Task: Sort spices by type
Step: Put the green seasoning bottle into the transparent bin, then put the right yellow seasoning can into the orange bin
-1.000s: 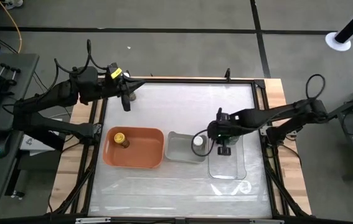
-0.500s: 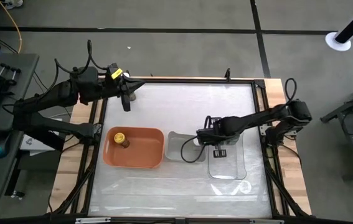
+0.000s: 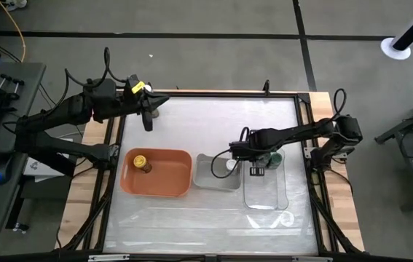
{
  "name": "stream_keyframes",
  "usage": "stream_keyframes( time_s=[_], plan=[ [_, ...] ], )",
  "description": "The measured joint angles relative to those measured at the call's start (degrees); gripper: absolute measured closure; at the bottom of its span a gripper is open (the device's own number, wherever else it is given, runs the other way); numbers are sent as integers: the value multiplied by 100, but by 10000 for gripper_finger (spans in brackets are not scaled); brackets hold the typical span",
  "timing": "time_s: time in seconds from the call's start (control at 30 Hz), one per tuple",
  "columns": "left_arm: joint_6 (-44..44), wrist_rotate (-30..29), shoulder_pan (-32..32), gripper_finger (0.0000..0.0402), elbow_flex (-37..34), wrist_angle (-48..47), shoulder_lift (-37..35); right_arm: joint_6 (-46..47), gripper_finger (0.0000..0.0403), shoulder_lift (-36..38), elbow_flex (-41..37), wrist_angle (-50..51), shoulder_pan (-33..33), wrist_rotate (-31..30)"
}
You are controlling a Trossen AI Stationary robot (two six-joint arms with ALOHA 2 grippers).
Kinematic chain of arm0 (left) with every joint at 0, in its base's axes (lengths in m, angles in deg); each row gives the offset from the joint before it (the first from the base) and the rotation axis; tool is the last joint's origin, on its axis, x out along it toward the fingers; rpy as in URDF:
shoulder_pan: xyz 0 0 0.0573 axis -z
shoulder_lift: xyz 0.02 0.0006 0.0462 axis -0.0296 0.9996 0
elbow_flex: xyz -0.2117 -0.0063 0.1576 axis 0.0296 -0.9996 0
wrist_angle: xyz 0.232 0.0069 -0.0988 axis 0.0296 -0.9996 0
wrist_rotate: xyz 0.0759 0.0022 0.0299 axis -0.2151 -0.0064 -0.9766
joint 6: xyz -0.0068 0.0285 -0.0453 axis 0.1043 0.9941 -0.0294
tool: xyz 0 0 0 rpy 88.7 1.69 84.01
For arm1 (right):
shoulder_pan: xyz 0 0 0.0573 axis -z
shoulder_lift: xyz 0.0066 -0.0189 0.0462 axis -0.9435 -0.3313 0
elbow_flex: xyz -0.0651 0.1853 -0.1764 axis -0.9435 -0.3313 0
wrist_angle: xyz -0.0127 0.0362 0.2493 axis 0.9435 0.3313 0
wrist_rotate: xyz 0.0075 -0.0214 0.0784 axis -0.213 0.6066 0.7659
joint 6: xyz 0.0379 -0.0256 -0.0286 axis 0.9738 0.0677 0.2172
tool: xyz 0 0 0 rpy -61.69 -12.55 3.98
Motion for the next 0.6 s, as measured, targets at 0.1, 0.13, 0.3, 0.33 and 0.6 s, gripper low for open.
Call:
stream_keyframes(
  time_s=[0.1, 0.13, 0.3, 0.33, 0.6],
  plan=[
    [0, 0, 0, 401, 0, -30, 2, -171, 402, 6, 139, 37, -6, -36],
    [5, 0, 0, 402, 0, -30, 2, -242, 402, 31, 230, 72, -6, -76],
    [144, -63, 1, 402, 0, -18, -122, -622, 402, 325, 929, 375, 38, -92],
    [149, -145, 2, 401, 0, -22, -164, -674, 402, 405, 1070, 378, 76, -95],
    [-198, -1846, -288, 401, 4, -890, -183, -432, 403, 829, 1545, -344, 827, -128]
  ],
)
